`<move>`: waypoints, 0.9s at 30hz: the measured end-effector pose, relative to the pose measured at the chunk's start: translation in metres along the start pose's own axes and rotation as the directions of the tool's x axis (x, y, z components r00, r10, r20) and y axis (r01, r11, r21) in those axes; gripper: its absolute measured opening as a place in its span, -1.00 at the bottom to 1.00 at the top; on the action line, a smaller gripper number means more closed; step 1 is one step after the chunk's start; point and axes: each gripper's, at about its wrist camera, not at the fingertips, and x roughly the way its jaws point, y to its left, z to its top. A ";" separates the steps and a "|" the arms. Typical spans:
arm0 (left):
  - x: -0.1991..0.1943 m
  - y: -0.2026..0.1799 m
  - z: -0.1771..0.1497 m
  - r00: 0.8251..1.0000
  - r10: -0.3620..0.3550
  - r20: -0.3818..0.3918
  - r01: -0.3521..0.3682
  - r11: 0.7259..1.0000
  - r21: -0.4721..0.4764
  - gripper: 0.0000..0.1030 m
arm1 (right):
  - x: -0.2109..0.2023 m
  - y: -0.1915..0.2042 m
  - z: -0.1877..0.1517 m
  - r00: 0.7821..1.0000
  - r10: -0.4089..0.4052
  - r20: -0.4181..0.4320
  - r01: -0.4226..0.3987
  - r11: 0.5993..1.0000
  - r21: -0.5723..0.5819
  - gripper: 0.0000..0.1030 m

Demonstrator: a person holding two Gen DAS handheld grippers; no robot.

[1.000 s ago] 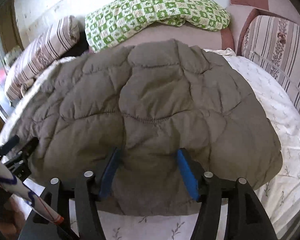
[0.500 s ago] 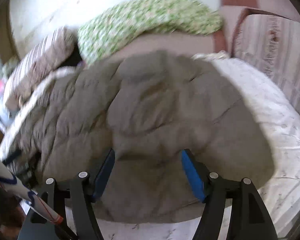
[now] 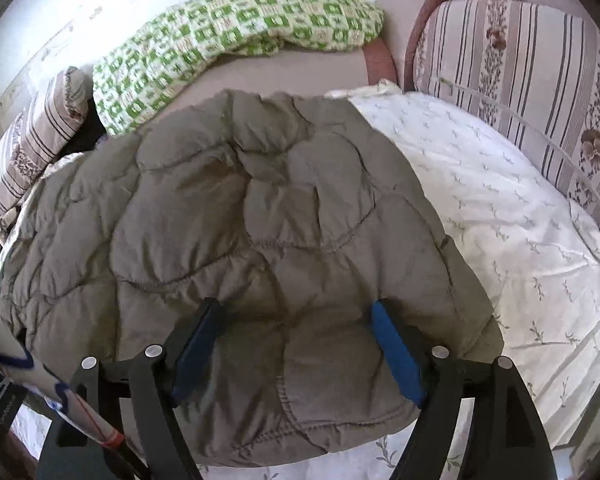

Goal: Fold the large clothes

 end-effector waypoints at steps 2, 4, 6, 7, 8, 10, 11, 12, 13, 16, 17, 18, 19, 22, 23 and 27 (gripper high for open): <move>-0.002 0.002 0.002 1.000 -0.010 0.006 0.010 1.000 -0.014 0.53 | -0.012 0.007 0.000 0.999 0.022 0.043 -0.021 1.000 -0.022 0.59; -0.011 0.007 0.008 0.999 -0.020 0.029 0.021 0.999 -0.032 0.53 | -0.034 0.021 0.002 0.994 0.023 0.110 -0.017 0.998 -0.056 0.59; -0.027 0.010 0.015 0.997 -0.016 0.076 0.019 0.999 -0.040 0.53 | -0.062 0.033 0.001 0.982 0.047 0.185 -0.030 0.995 -0.094 0.59; -0.036 0.011 0.017 0.995 -0.012 0.096 0.016 0.999 -0.043 0.53 | -0.075 0.039 0.000 0.975 0.053 0.215 -0.030 0.993 -0.111 0.59; -0.049 0.014 0.020 0.992 -0.012 0.126 0.019 0.998 -0.054 0.53 | -0.087 0.043 -0.002 0.969 0.057 0.241 -0.029 0.992 -0.119 0.59; -0.068 0.019 0.022 0.987 -0.012 0.160 0.024 0.997 -0.072 0.53 | -0.118 0.049 -0.012 0.951 0.100 0.293 -0.063 0.989 -0.135 0.59; -0.079 0.023 0.023 0.985 -0.013 0.171 0.028 0.996 -0.083 0.53 | -0.125 0.052 -0.015 0.948 0.109 0.300 -0.068 0.987 -0.143 0.59; -0.091 0.028 0.024 0.984 -0.019 0.178 0.037 0.995 -0.098 0.53 | -0.135 0.055 -0.018 0.944 0.118 0.308 -0.074 0.986 -0.153 0.59; -0.102 0.032 0.023 0.982 -0.028 0.187 0.050 0.992 -0.116 0.53 | -0.145 0.058 -0.023 0.940 0.134 0.315 -0.085 0.982 -0.166 0.59; -0.135 0.044 0.022 0.977 -0.035 0.212 0.068 0.986 -0.151 0.53 | -0.171 0.065 -0.029 0.932 0.163 0.324 -0.103 0.976 -0.193 0.60; -0.147 0.048 0.022 0.973 -0.034 0.226 0.070 0.986 -0.154 0.53 | -0.183 0.065 -0.030 0.926 0.174 0.336 -0.114 0.975 -0.193 0.60; -0.158 0.051 0.022 0.970 -0.028 0.243 0.067 0.986 -0.154 0.53 | -0.193 0.065 -0.030 0.918 0.190 0.348 -0.127 0.972 -0.195 0.61; -0.171 0.054 0.023 0.967 -0.019 0.256 0.060 0.986 -0.154 0.53 | -0.205 0.067 -0.030 0.912 0.203 0.355 -0.138 0.970 -0.202 0.64; -0.212 0.065 0.026 0.956 -0.029 0.291 0.083 0.981 -0.173 0.59 | -0.243 0.069 -0.033 0.892 0.231 0.388 -0.159 0.965 -0.210 0.77; -0.227 0.069 0.029 0.952 -0.030 0.304 0.087 0.981 -0.176 0.68 | -0.256 0.070 -0.033 0.883 0.243 0.402 -0.167 0.962 -0.214 0.81; -0.281 0.085 0.036 0.928 0.022 0.371 0.066 0.973 -0.220 0.87 | -0.315 0.072 -0.037 0.847 0.265 0.460 -0.175 0.958 -0.228 0.98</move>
